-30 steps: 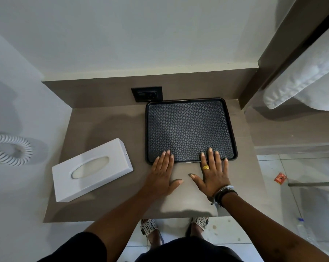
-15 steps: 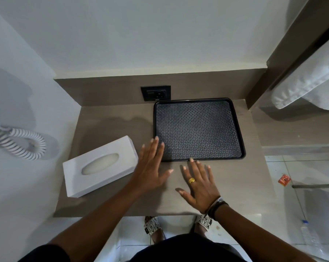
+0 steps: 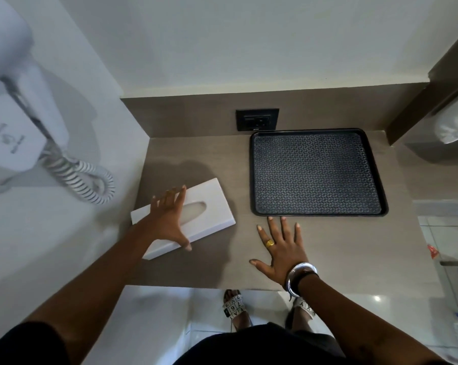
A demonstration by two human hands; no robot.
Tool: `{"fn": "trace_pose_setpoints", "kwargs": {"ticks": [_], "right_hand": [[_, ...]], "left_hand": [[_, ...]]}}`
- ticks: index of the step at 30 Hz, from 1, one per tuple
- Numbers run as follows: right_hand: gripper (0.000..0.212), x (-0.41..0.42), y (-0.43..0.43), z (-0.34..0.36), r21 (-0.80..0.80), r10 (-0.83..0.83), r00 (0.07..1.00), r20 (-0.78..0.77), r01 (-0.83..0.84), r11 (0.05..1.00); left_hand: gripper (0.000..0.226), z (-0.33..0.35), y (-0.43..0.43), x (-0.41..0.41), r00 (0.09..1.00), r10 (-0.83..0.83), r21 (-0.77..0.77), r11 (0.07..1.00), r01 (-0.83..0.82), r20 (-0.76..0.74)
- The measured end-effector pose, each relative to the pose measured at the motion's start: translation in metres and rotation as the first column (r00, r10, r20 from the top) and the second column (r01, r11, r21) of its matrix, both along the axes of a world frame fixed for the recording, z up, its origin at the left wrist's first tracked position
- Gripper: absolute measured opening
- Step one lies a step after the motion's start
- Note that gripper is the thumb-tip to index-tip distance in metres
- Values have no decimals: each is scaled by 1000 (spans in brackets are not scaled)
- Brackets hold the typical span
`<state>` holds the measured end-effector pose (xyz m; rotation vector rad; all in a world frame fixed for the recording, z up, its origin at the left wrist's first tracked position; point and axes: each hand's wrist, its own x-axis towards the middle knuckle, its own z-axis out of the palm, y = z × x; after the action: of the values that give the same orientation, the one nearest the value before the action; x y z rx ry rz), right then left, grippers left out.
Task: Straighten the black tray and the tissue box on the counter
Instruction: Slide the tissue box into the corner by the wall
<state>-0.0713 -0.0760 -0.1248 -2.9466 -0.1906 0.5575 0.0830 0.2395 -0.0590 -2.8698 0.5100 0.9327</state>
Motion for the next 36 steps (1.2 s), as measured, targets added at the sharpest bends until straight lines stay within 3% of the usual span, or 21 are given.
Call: {"fn": "trace_pose_setpoints", "kwargs": {"ticks": [7,11,17,24,33,36], "right_hand": [[91,1,2,3,-30,-2,1000,1,2,1000],[90,1,3,4,-33,1,1000,9,-1,999],[86,1,2,3,-33,14,1000,13,-13,999],[87,1,-2,-2,-23,18,1000,15,-18,1000],[82,3,-3,-5,-46,26,1000,9,-25,999],[81,2,-4,-5,-55,28,1000,-7,-28,998]], "left_hand": [[149,0,2,-5,987,1,-74,997,12,163],[147,2,-2,-1,947,264,-171,957,-234,183],[145,10,-14,42,729,646,-281,760,-586,227],[140,4,-22,94,530,816,-309,578,-755,229],[125,-3,-11,107,550,778,-333,628,-703,303],[109,-5,-21,98,598,726,-372,687,-624,340]]}}
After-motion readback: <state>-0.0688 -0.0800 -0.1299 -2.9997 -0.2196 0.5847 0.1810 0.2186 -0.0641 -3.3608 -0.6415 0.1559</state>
